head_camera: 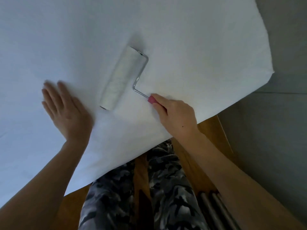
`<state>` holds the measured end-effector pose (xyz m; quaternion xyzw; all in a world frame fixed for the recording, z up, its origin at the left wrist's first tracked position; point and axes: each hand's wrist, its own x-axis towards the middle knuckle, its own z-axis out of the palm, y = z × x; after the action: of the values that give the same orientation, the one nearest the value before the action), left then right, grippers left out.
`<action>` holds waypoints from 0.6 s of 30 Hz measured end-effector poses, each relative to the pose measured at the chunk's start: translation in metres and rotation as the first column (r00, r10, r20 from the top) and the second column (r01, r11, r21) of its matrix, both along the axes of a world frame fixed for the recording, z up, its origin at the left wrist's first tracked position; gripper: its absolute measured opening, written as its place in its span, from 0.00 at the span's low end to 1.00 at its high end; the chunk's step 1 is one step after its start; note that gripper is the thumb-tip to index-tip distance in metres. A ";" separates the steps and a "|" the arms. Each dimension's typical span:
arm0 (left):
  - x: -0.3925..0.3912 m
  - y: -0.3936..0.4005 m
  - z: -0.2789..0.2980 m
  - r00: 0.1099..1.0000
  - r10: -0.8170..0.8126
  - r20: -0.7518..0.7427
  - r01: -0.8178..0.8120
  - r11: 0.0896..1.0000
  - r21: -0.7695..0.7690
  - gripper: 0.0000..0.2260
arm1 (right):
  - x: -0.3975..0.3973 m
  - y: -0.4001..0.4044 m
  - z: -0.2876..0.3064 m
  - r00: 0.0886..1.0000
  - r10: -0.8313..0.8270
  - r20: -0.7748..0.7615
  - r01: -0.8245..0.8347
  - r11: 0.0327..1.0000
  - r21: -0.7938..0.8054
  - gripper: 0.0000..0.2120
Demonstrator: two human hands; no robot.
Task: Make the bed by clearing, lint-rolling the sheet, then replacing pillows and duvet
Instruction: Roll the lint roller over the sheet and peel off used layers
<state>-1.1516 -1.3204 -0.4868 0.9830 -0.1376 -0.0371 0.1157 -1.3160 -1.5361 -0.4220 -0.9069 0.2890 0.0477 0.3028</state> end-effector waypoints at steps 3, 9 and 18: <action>-0.001 0.000 -0.002 1.000 0.001 0.015 0.000 1.000 -0.024 0.22 | -0.059 -0.016 0.007 0.998 0.026 -0.049 -0.026 1.000 -0.013 0.18; 0.000 0.002 -0.011 0.997 -0.007 0.074 0.011 0.999 -0.046 0.22 | -0.154 -0.047 0.038 0.984 0.014 -0.179 -0.025 0.998 -0.059 0.25; 0.002 0.011 -0.004 0.994 -0.075 0.084 0.081 0.994 -0.068 0.21 | -0.140 -0.052 0.046 0.986 0.063 -0.152 -0.077 0.993 -0.087 0.26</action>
<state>-1.1495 -1.3097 -0.4909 0.9728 -0.1817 0.0031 0.1434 -1.4556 -1.5878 -0.3764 -0.9234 0.2807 0.1126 0.2364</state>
